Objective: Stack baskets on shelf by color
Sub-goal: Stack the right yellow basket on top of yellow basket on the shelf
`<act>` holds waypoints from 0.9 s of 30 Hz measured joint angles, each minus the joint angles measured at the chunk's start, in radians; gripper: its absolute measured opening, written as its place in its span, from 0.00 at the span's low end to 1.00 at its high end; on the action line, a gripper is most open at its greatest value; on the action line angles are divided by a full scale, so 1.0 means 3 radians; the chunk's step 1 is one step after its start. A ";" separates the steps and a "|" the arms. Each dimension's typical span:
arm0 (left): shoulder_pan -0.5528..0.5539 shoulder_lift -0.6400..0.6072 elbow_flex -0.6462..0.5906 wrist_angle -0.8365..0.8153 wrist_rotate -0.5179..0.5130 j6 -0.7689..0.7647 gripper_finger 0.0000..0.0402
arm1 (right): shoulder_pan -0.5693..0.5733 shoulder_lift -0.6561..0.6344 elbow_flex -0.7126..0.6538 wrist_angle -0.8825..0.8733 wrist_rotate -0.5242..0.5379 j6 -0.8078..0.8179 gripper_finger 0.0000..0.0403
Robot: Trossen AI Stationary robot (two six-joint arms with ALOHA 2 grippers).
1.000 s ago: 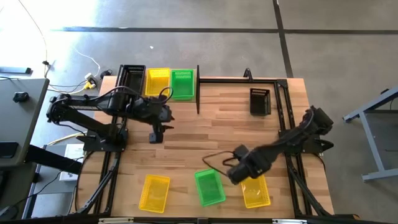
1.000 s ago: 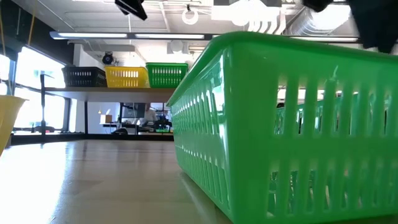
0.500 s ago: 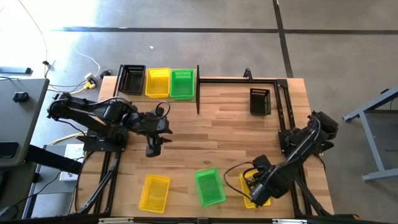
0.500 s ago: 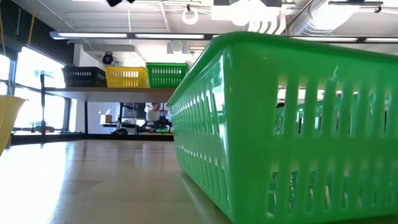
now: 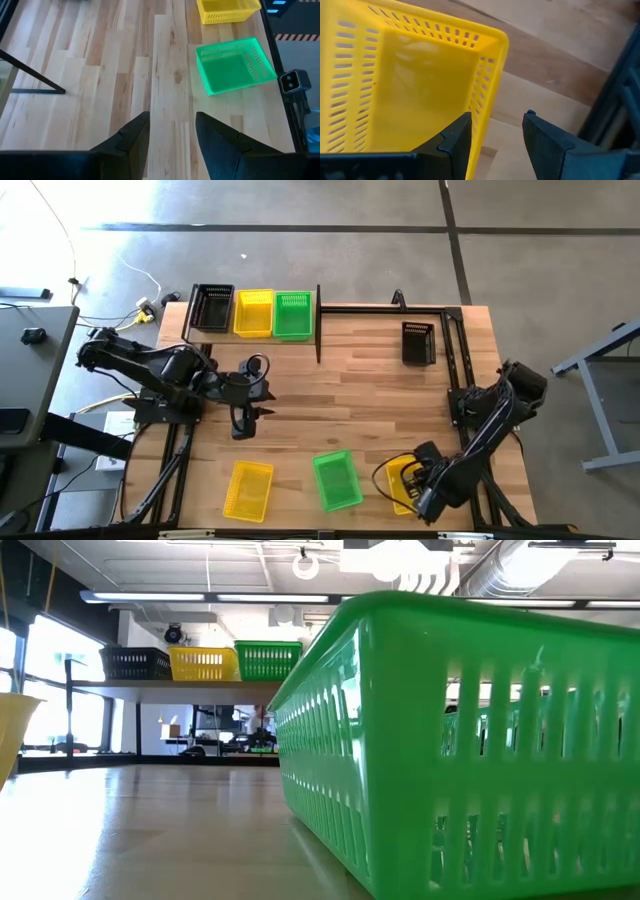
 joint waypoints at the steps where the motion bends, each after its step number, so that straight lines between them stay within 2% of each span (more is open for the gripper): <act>1: -0.0005 0.0000 0.0000 0.0000 -0.0004 -0.0015 0.37 | 0.0000 0.0000 -0.0060 0.0090 -0.0002 0.0000 0.40; 6: -0.0025 0.0000 0.0000 0.0000 -0.0005 -0.0025 0.37 | -0.0023 0.0001 -0.0306 0.0504 -0.0069 0.0005 0.40; 9: -0.0025 0.0000 0.0000 0.0000 -0.0005 -0.0054 0.37 | -0.0039 0.0001 -0.0373 0.0638 -0.0111 0.0028 0.35; 17: -0.0025 0.0001 -0.0001 -0.0001 -0.0027 0.0022 0.37 | -0.0100 0.0001 -0.0377 0.0648 -0.0086 0.0204 0.03; 22: -0.0024 0.0001 -0.0001 -0.0001 -0.0070 0.0171 0.37 | -0.0144 -0.0019 -0.0370 0.0682 -0.0061 0.0526 0.03; 27: -0.0024 0.0001 -0.0001 -0.0001 -0.0107 0.0317 0.37 | -0.0309 -0.0099 -0.0268 0.0618 -0.0016 0.0544 0.01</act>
